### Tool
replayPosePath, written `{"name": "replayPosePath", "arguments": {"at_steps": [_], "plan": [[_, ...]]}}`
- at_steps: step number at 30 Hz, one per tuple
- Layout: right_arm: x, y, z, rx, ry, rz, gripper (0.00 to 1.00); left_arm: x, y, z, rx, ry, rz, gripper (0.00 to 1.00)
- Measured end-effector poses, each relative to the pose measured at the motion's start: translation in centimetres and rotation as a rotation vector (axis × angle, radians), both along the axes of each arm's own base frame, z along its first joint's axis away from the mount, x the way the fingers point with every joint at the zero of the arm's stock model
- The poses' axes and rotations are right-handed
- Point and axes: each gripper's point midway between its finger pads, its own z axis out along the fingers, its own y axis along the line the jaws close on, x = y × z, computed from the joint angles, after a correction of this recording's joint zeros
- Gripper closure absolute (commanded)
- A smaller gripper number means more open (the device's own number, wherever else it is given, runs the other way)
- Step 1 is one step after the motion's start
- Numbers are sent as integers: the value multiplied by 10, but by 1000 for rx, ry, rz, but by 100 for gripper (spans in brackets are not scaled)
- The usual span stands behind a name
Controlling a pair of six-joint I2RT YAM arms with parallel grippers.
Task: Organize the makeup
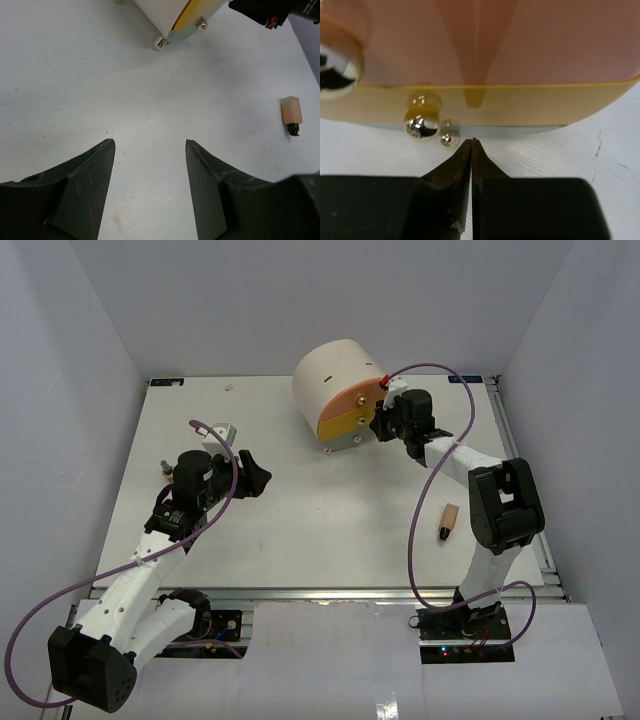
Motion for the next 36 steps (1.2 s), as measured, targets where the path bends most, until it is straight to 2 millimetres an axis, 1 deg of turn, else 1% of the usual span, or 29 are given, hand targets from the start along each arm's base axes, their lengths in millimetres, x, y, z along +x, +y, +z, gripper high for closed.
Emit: {"name": "replayPosePath", "arguments": {"at_steps": [3, 9, 12, 15, 20, 22, 24, 27, 30, 36], "plan": [[11, 3, 3, 16, -10, -16, 92, 1, 1, 0, 0, -1, 3, 31], [11, 6, 3, 51, -5, -13, 90, 1, 2, 0, -1, -1, 6, 31], [7, 7, 1, 84, -4, -2, 86, 1, 2, 0, -2, -1, 4, 31], [-9, 6, -7, 114, 23, 14, 80, 1, 1, 1, -3, -1, 0, 31], [-32, 9, -21, 169, 69, 51, 60, 1, 2, 0, -4, 0, 0, 31], [-37, 11, -24, 188, 88, 67, 47, 1, 2, 1, -5, -1, 1, 31], [-38, 14, -23, 212, 93, 77, 42, 1, 2, 1, -4, -1, 2, 31], [-36, 18, -26, 244, 104, 87, 40, 1, 2, 0, -4, 0, 2, 30], [-31, 22, -38, 263, 136, 82, 39, 2, 3, 0, -4, 0, 5, 30], [-23, 27, -58, 297, 195, 71, 43, 4, 6, -3, 0, 11, 17, 30]]}}
